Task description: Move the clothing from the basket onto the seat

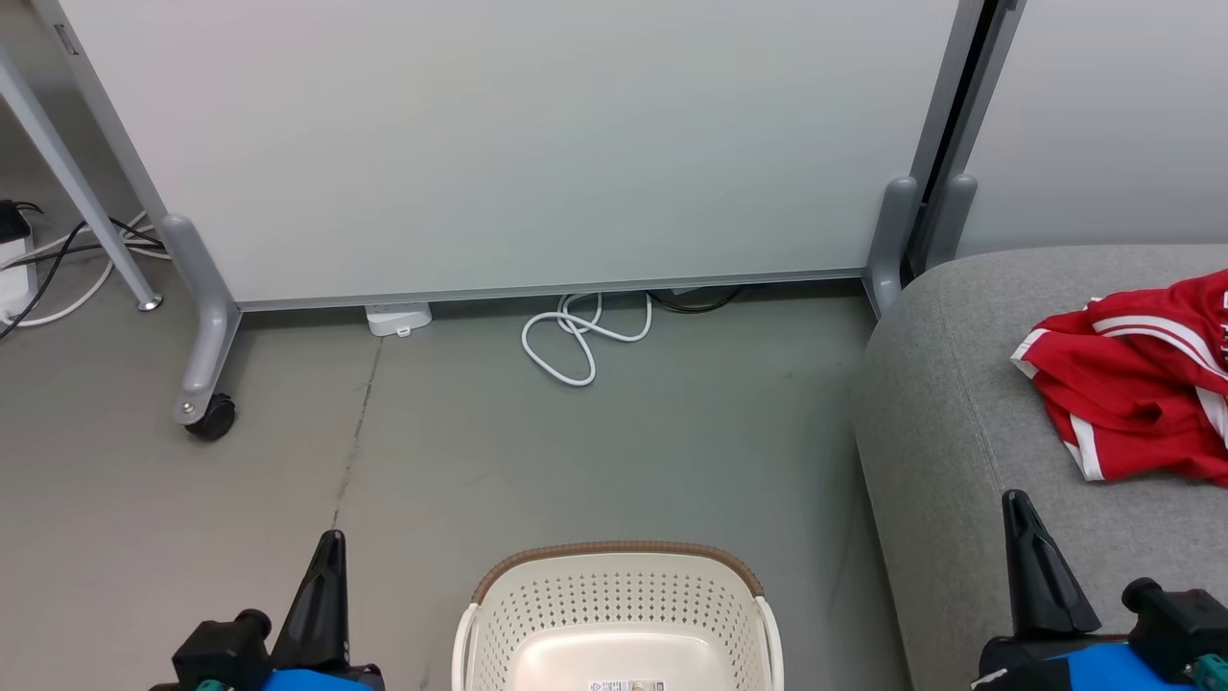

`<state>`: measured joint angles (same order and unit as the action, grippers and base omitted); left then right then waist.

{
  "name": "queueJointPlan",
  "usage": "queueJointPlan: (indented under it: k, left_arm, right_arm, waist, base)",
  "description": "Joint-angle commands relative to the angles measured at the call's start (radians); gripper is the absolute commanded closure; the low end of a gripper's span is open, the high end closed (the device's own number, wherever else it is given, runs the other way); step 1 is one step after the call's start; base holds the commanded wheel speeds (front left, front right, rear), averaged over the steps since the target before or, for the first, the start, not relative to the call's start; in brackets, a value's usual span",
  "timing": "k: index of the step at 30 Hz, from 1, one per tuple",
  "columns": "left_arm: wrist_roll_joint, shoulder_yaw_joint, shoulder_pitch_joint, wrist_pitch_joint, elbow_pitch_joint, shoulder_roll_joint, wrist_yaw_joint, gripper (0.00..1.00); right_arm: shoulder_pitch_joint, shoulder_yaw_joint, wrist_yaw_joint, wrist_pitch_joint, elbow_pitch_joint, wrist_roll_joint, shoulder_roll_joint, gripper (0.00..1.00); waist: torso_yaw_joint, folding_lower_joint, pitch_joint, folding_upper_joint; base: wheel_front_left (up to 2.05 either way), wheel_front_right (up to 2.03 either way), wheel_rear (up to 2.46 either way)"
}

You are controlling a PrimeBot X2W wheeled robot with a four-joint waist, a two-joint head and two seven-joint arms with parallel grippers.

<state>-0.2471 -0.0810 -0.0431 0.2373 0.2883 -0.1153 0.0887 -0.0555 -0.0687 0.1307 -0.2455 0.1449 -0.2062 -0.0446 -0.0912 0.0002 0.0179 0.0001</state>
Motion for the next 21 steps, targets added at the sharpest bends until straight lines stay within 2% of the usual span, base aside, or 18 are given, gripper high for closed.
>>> queueJointPlan:
  k: [1, 21]
  left_arm:
    - [-0.045, 0.011, 0.023, -0.010, -0.015, -0.001, 0.003, 1.00]
    - [-0.390, 0.058, 0.058, -0.097, -0.026, 0.016, 0.013, 1.00]
  right_arm:
    - [0.017, -0.005, 0.000, 0.011, -0.010, -0.048, -0.003, 1.00]
    - [0.056, -0.014, 0.000, 0.100, 0.015, -0.402, -0.004, 1.00]
  waist:
    - [0.001, 0.0000, 0.000, -0.0001]
    - [0.016, -0.0001, -0.004, -0.0001]
  base:
    - [0.00, 0.00, 0.00]
    - [0.00, 0.00, 0.00]
